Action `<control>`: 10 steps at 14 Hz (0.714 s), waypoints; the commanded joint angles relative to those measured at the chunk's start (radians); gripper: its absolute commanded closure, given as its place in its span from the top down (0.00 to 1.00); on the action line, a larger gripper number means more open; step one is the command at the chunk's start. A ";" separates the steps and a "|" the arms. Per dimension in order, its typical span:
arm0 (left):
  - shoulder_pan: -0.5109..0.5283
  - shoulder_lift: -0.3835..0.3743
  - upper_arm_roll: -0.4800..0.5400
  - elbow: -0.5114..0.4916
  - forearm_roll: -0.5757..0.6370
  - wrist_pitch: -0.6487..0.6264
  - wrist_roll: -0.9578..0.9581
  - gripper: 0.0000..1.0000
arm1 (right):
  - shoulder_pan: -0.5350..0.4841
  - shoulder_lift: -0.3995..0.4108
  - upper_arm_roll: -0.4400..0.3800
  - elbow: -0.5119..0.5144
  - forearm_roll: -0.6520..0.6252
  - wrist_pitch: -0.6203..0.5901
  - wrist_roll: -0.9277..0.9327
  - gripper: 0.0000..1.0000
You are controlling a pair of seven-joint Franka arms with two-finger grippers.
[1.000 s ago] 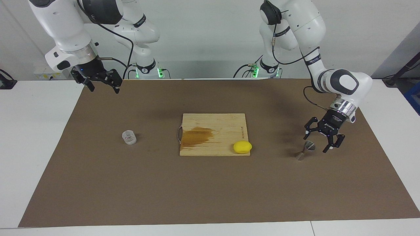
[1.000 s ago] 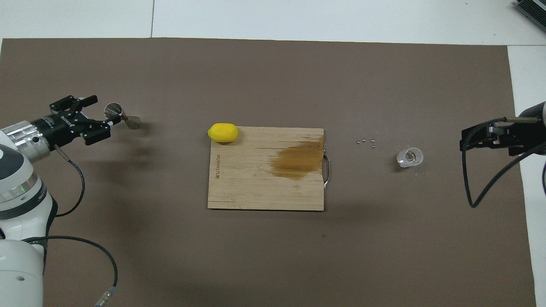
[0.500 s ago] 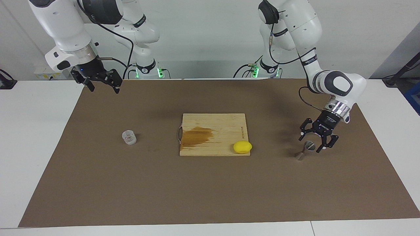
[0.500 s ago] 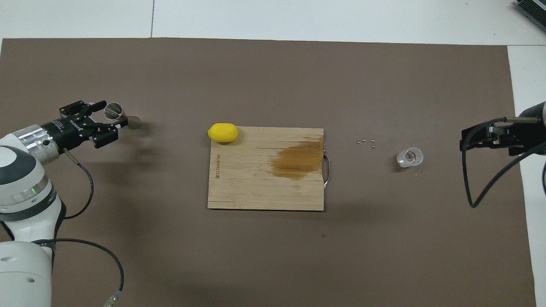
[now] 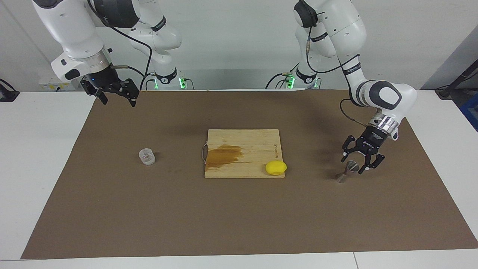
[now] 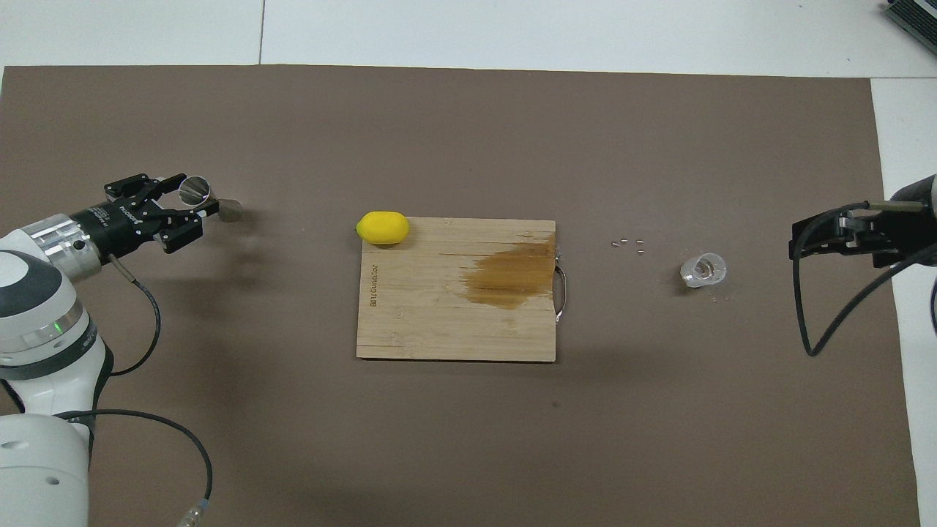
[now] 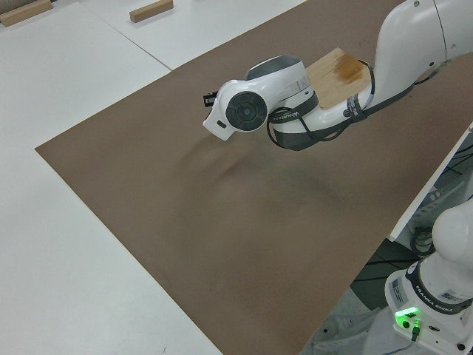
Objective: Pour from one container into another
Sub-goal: 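Close the left gripper around the small metal cup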
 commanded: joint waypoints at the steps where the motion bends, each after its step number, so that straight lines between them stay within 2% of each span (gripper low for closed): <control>1: -0.023 -0.002 0.014 -0.016 -0.021 0.014 -0.008 0.77 | -0.010 -0.023 0.007 -0.024 0.005 -0.004 0.002 1.00; 3: -0.023 -0.002 0.014 -0.018 -0.021 0.016 -0.010 0.77 | -0.010 -0.023 0.005 -0.024 0.005 -0.004 0.004 1.00; 4: -0.023 -0.002 0.014 -0.018 -0.019 0.018 -0.011 0.66 | -0.010 -0.023 0.007 -0.024 0.005 -0.004 0.004 1.00; 5: -0.023 -0.002 0.014 -0.019 -0.021 0.013 -0.013 0.39 | -0.010 -0.023 0.005 -0.024 0.005 -0.004 -0.001 1.00; 6: -0.023 -0.002 0.014 -0.019 -0.021 0.007 -0.010 0.04 | -0.012 -0.023 0.005 -0.024 0.005 -0.004 -0.004 1.00; 7: -0.021 -0.002 0.014 -0.012 -0.021 0.007 -0.008 0.00 | -0.013 -0.023 0.004 -0.024 0.005 -0.004 -0.001 1.00; 10: -0.021 -0.002 0.014 -0.008 -0.018 0.007 0.013 0.00 | -0.010 -0.025 0.004 -0.024 0.005 -0.004 -0.003 1.00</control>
